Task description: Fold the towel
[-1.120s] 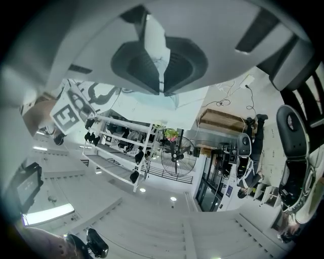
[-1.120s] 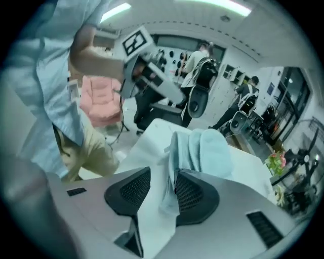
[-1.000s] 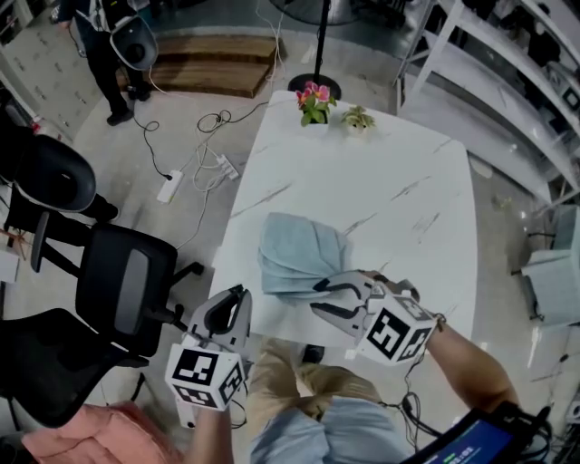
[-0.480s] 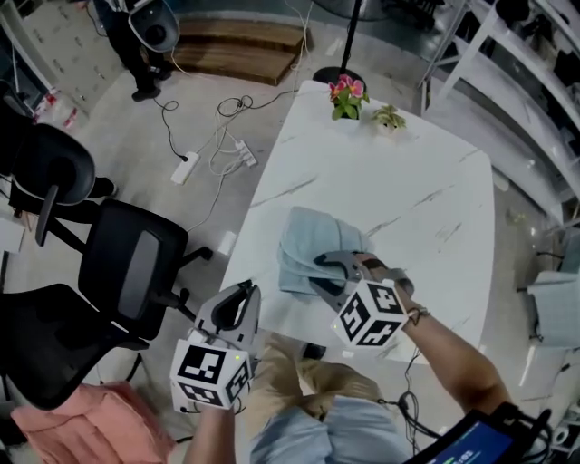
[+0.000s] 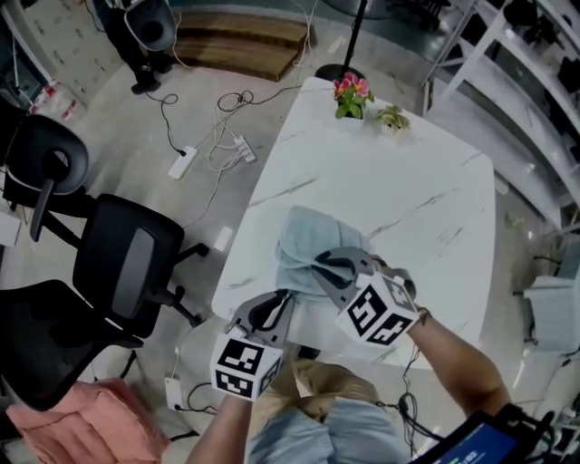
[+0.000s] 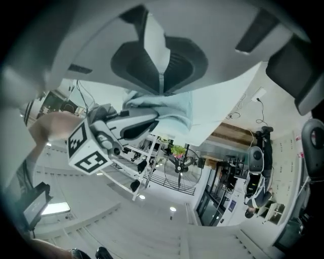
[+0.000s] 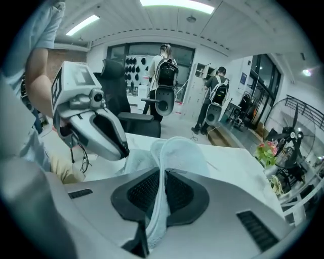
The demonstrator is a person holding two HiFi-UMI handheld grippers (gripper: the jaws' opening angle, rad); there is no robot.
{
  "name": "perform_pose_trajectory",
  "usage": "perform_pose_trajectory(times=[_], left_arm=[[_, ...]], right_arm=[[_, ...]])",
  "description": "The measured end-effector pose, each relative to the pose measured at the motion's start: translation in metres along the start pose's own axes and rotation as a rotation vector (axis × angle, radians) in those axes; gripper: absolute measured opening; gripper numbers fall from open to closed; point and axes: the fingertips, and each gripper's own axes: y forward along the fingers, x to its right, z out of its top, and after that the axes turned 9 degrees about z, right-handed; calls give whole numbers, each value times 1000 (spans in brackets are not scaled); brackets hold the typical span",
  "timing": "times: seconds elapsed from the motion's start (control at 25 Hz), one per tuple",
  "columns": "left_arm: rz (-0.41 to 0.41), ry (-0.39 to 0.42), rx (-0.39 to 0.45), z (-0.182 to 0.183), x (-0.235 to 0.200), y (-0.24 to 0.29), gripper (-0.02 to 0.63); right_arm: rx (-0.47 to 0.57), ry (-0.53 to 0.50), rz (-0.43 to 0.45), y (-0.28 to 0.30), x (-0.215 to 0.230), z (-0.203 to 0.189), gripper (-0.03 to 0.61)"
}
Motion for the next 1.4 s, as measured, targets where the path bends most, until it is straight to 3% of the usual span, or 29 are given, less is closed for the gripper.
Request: perform_pose_trajectory(times=[0.16,0.36,0.64,0.96,1.08,1.2,1.24,1.28,1.4], left_arm=[[-17,8,-47,-15,2,19,31],[-15,16,-83,-19,1,25,31],[0,27,-64,-17,0,26,29],[21,40,-91,-31,-10,-1,31],[51,21,-12,-10,-15,-23,30],[47,43,92,38,-7,-34,29],[34,60,119,54,0,-32,29],[16,78,142,69,7,-29,29],[-33,123,188,104,23,-15,29]], right_arm=[[84,3,6,-15,-2,18,49],[135,-92,55,-32,-25,30,48],[65,-202,98,-17,-63,6,49],[-45,-297,59,12,-69,-31,66],[-84,-345,28,24,-71,-36,76],[-78,-346,60,26,-81,-29,111],[-56,-328,82,22,-85,-23,184],[-23,-304,97,14,-88,-16,212],[87,-225,87,-23,-83,1,219]])
